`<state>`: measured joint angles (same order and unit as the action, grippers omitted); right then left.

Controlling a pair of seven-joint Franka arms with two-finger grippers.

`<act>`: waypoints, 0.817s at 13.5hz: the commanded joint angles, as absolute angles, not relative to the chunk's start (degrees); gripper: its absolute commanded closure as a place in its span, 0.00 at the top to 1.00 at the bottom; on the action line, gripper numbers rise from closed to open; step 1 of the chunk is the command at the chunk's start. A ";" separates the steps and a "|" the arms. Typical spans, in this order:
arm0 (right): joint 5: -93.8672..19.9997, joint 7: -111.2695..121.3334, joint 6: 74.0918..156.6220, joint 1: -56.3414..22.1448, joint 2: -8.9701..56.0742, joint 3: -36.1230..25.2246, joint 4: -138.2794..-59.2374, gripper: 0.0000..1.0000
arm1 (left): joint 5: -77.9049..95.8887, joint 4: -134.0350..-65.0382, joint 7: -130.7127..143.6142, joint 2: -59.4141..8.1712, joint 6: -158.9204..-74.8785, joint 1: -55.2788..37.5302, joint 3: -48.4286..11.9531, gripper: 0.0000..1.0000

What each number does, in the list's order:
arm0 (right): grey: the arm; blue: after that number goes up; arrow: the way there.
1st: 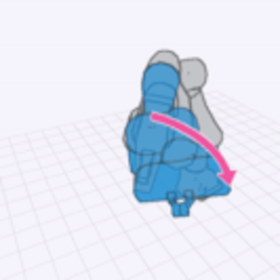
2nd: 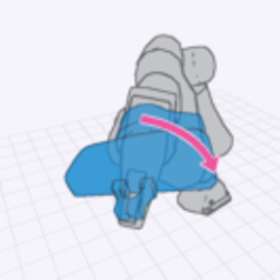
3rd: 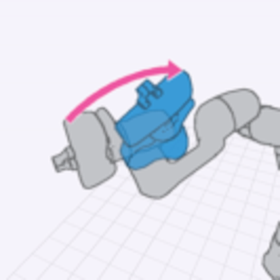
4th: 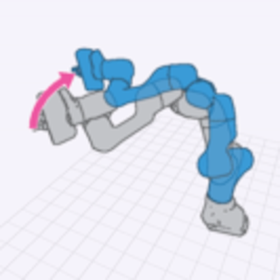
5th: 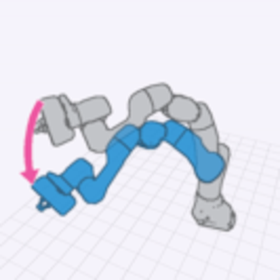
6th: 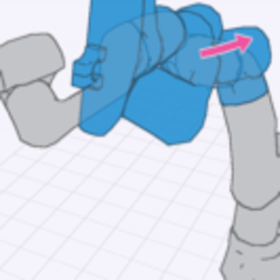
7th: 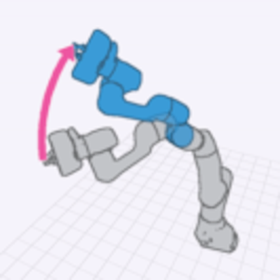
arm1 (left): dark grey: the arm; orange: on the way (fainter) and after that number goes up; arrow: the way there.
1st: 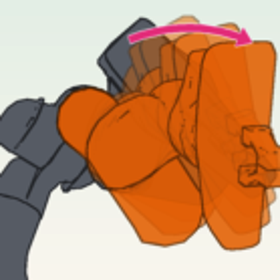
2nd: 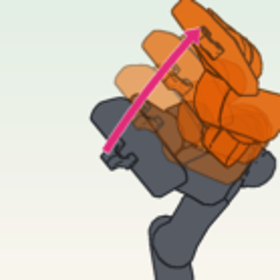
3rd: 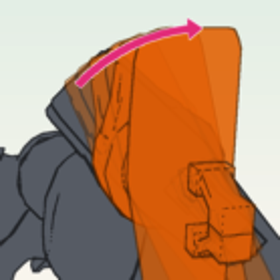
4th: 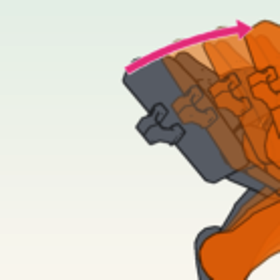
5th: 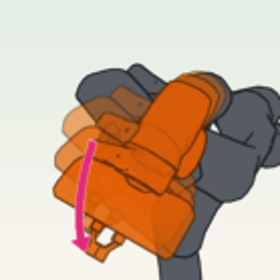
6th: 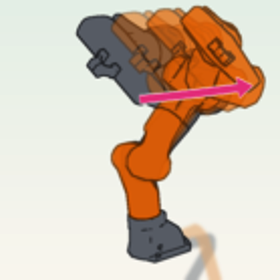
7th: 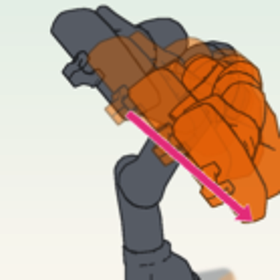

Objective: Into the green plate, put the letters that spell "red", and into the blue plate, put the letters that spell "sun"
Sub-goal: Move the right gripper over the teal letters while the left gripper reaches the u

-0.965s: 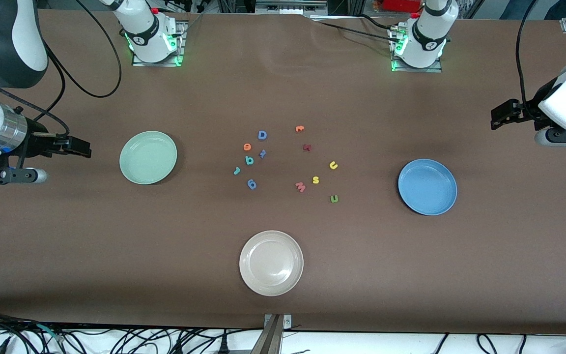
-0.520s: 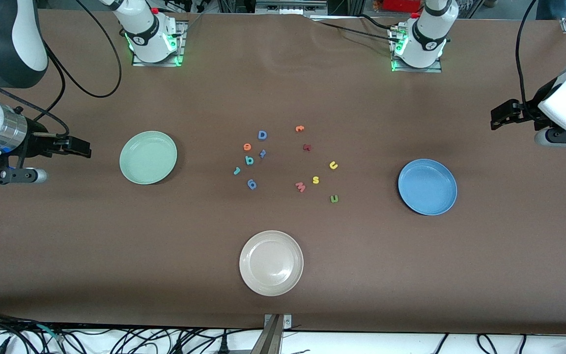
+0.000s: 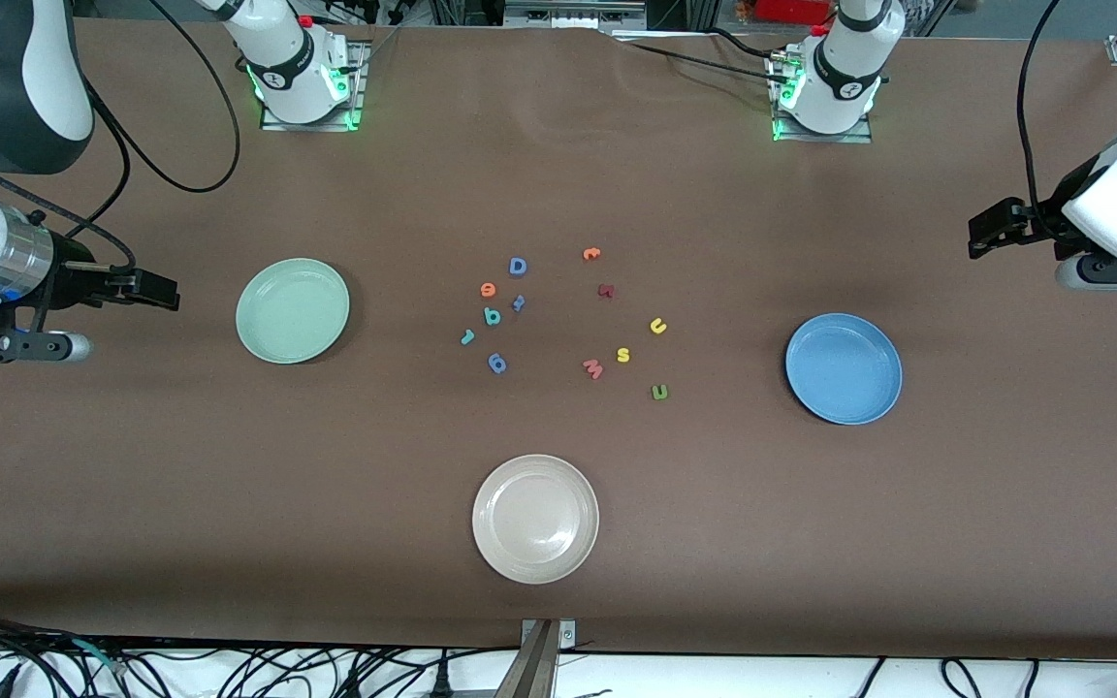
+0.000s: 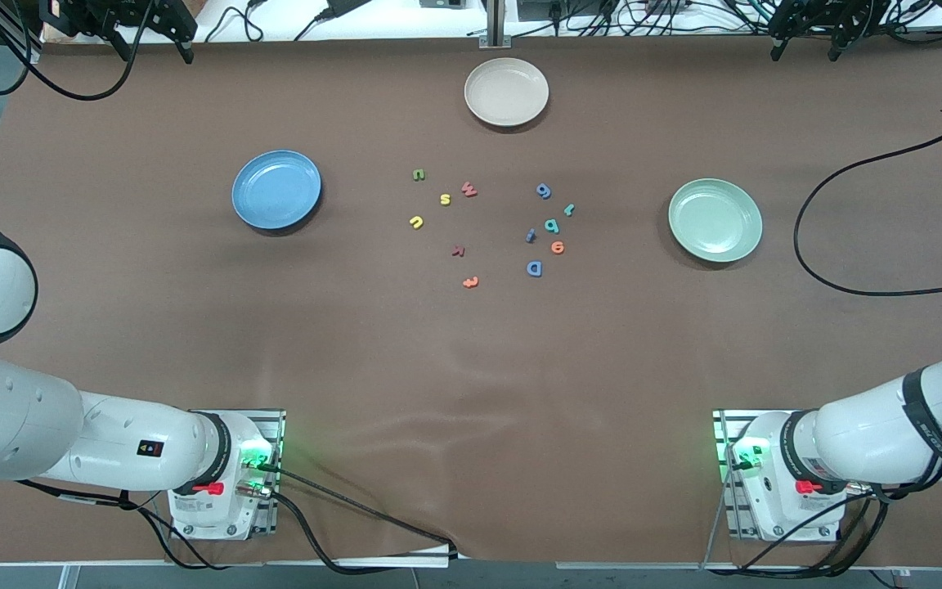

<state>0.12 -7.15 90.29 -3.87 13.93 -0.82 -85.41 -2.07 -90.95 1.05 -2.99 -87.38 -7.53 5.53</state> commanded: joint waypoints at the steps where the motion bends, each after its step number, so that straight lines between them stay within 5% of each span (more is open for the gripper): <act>1: 0.79 -13.08 89.56 -5.09 13.36 -0.35 -86.57 0.99 | -1.41 -89.21 -0.09 -3.96 -87.01 -7.29 5.36 1.00; 11: -2.80 -48.20 93.50 -21.26 22.22 -0.26 -86.84 0.99 | -1.32 -89.12 0.35 -4.57 -87.19 -7.47 5.36 1.00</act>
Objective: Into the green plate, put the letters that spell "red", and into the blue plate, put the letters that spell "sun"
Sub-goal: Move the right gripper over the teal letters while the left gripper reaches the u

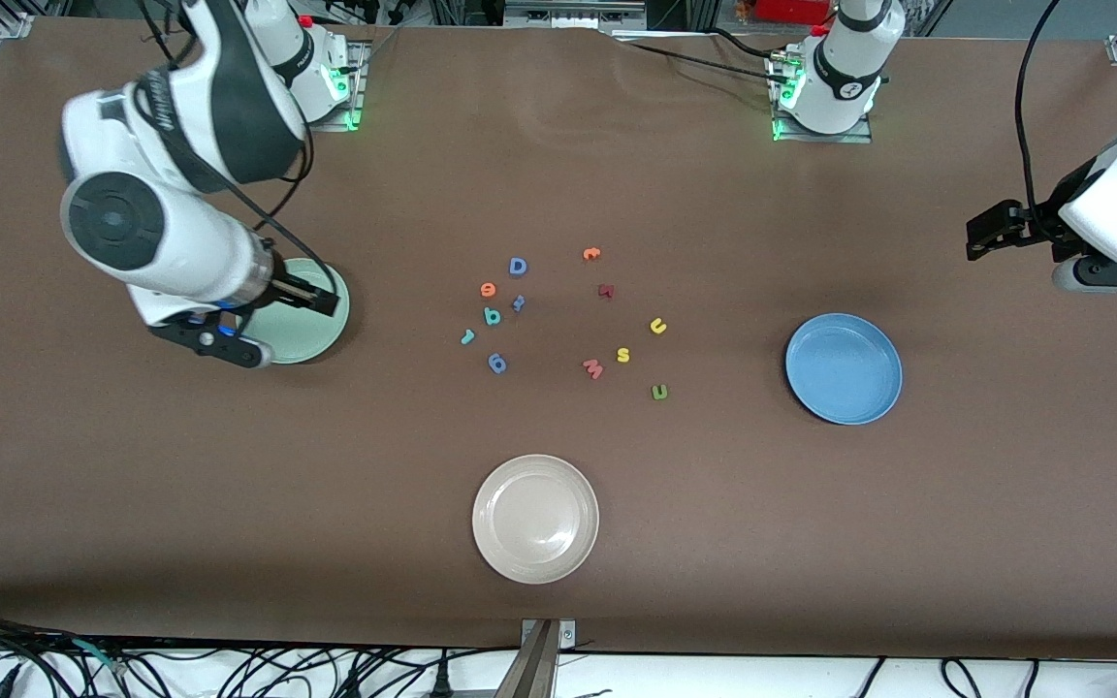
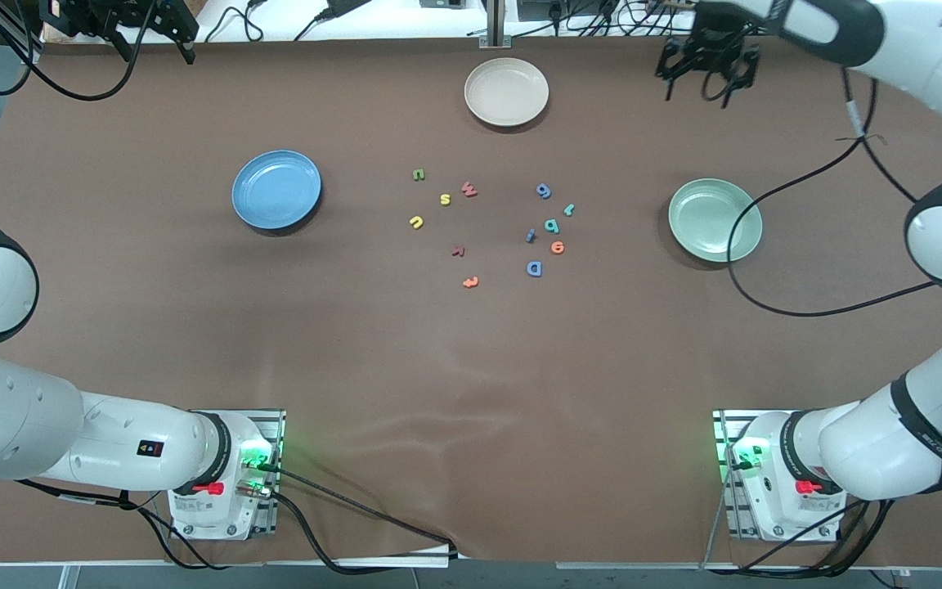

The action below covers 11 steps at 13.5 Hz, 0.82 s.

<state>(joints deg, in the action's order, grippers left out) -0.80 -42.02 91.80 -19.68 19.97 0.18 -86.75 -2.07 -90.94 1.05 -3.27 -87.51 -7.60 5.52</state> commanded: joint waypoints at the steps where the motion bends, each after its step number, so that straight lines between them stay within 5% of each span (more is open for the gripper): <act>1: -3.33 -53.12 95.17 -22.92 23.80 -0.26 -87.01 0.99 | -1.32 -89.12 0.53 -4.66 -87.19 -7.47 5.36 1.00; 11: -8.17 -58.62 117.23 -27.68 28.47 0.53 -100.01 0.99 | 1.05 -88.86 2.80 -9.48 -90.25 -10.55 5.01 1.00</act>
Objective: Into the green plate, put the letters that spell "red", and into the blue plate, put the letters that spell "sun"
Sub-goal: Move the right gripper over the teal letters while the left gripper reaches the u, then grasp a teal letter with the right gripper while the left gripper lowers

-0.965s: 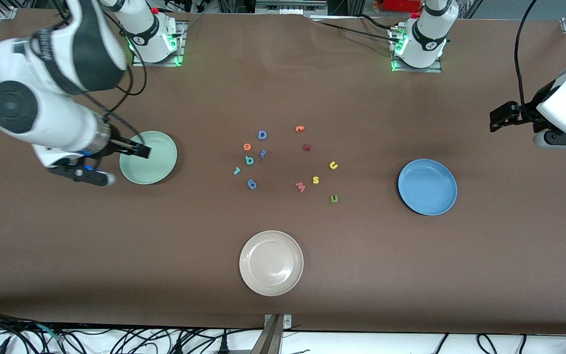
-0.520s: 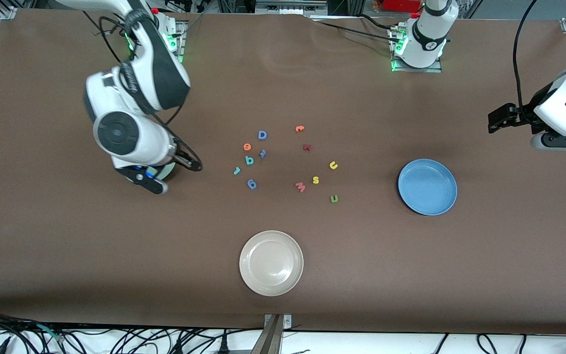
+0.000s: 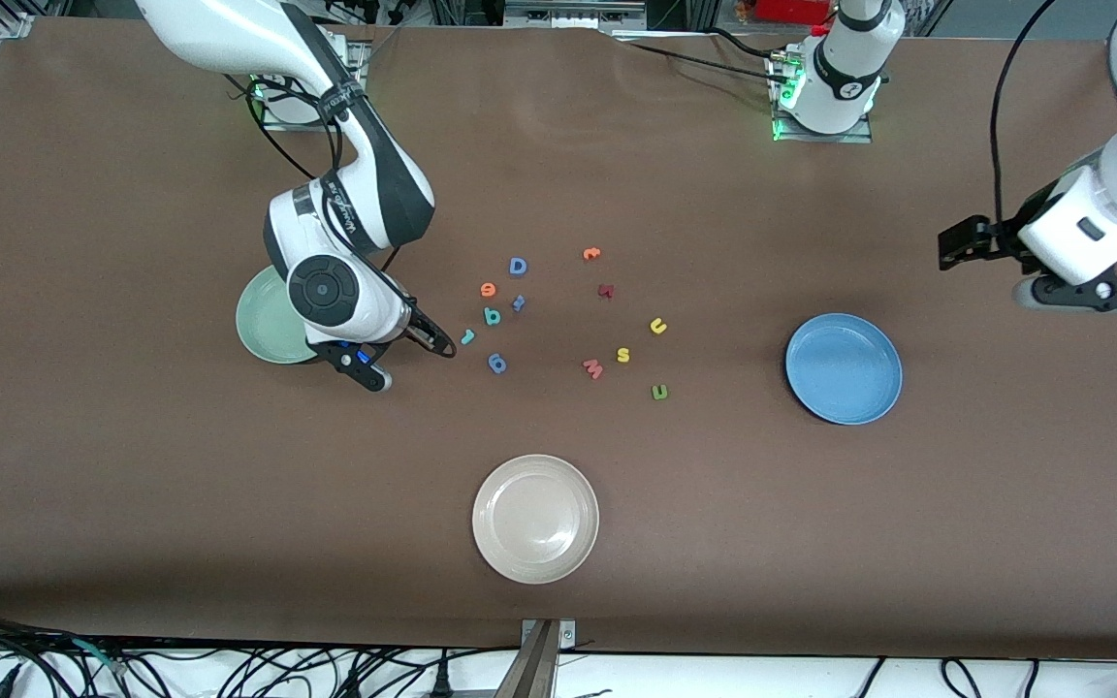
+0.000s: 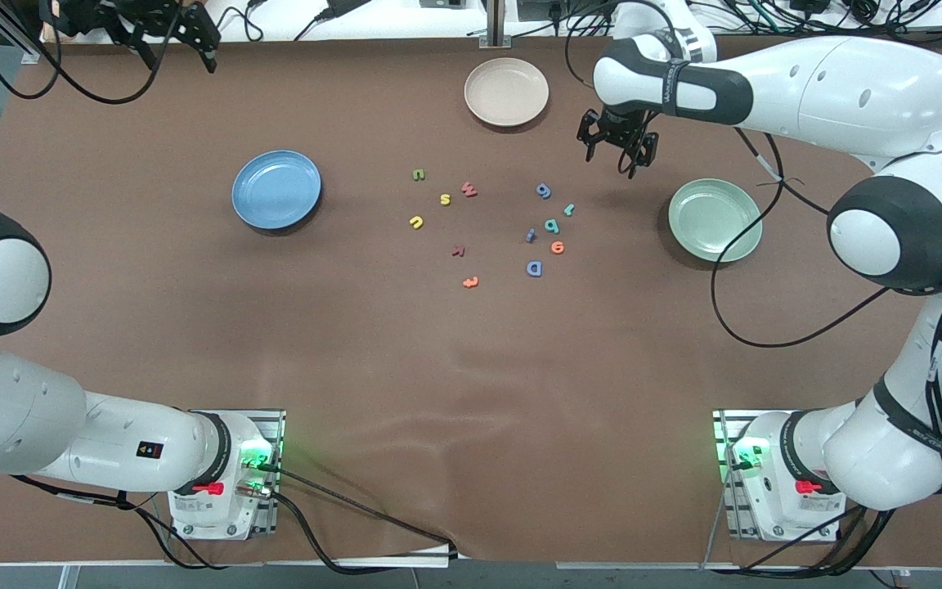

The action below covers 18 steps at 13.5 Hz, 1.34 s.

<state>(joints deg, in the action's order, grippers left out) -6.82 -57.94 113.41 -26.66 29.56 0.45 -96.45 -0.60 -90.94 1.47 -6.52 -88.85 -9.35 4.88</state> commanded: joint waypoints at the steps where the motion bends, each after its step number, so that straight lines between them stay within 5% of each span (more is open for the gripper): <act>1: -8.17 -58.88 118.55 -28.03 29.61 0.61 -100.19 0.99 | 2.62 -88.86 3.42 -10.97 -91.74 -10.81 5.01 1.00; 5: -8.09 -64.15 123.39 -30.23 33.74 2.02 -100.02 0.99 | 9.57 -90.00 6.76 -15.98 -98.95 -11.42 4.04 0.89; 9: -8.17 -64.25 127.43 -30.76 36.47 2.11 -100.11 0.98 | 11.16 -93.33 9.40 -18.71 -106.51 -16.42 2.64 1.00; 14: -8.26 -64.25 128.85 -30.94 37.88 2.20 -99.93 0.72 | 13.34 -102.19 11.16 -21.79 -121.94 -24.33 2.02 1.00; 16: -10.10 -64.25 128.93 -31.11 37.97 2.20 -99.58 0.69 | 15.64 -108.78 11.69 -22.15 -133.89 -26.80 2.02 1.00; 18: -10.90 -64.16 130.16 -31.11 38.23 2.20 -99.49 0.69 | 15.64 -111.09 11.60 -22.67 -136.05 -28.82 2.11 0.99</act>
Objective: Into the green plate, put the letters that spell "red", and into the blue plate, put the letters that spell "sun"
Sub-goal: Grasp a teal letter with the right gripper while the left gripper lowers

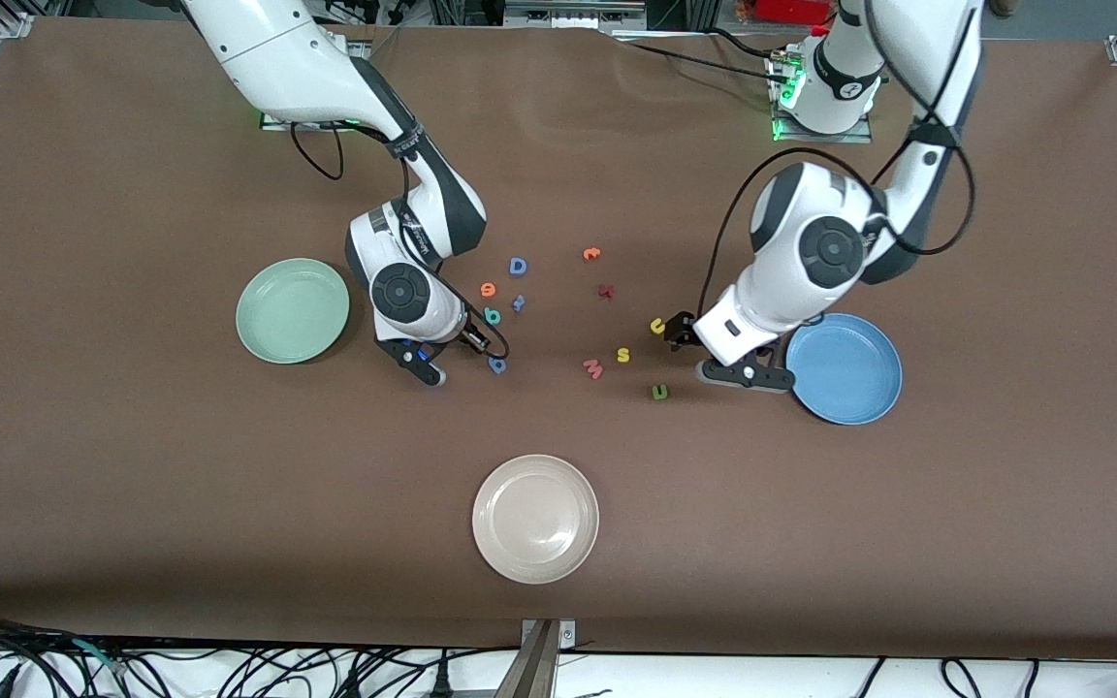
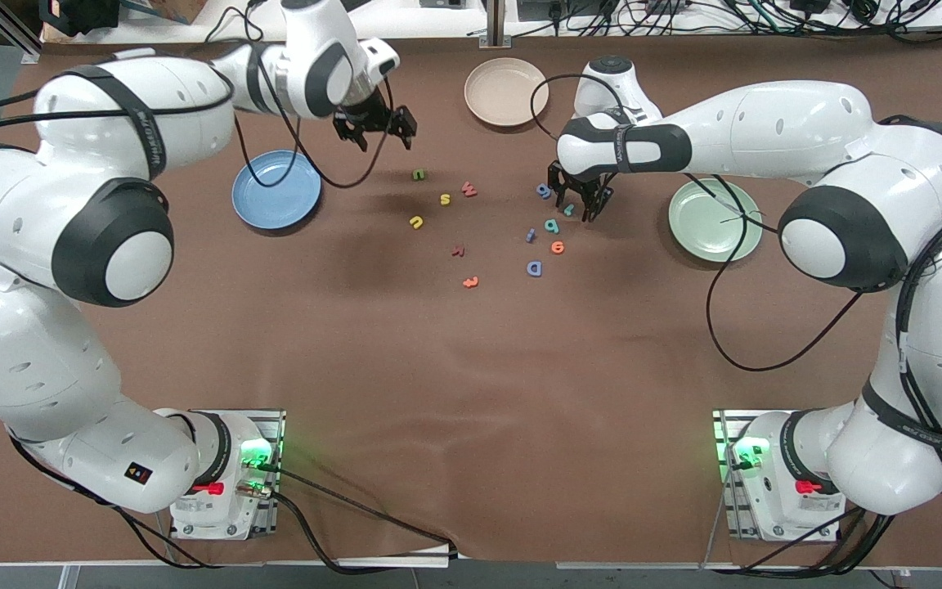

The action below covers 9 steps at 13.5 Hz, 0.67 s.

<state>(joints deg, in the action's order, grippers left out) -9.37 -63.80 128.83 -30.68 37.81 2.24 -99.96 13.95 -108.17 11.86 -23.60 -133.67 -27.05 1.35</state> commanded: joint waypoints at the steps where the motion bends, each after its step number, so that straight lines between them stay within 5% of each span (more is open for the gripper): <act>1: -10.99 -64.25 130.95 -31.20 38.58 2.20 -99.41 0.69 | 15.38 -111.09 11.43 -23.28 -136.05 -29.79 2.11 0.99; 5: -10.90 -64.16 132.36 -31.20 39.55 2.11 -99.40 0.67 | 14.94 -113.37 11.25 -24.26 -137.45 -32.16 2.11 0.99; 9: -10.90 -64.07 132.36 -31.20 39.55 2.11 -99.40 0.48 | 15.03 -122.43 11.69 -23.64 -151.07 -35.06 2.11 0.99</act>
<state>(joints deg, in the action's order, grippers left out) -9.86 -63.81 132.12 -30.84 39.18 2.24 -99.85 13.96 -118.82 11.91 -24.65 -146.82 -33.34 1.37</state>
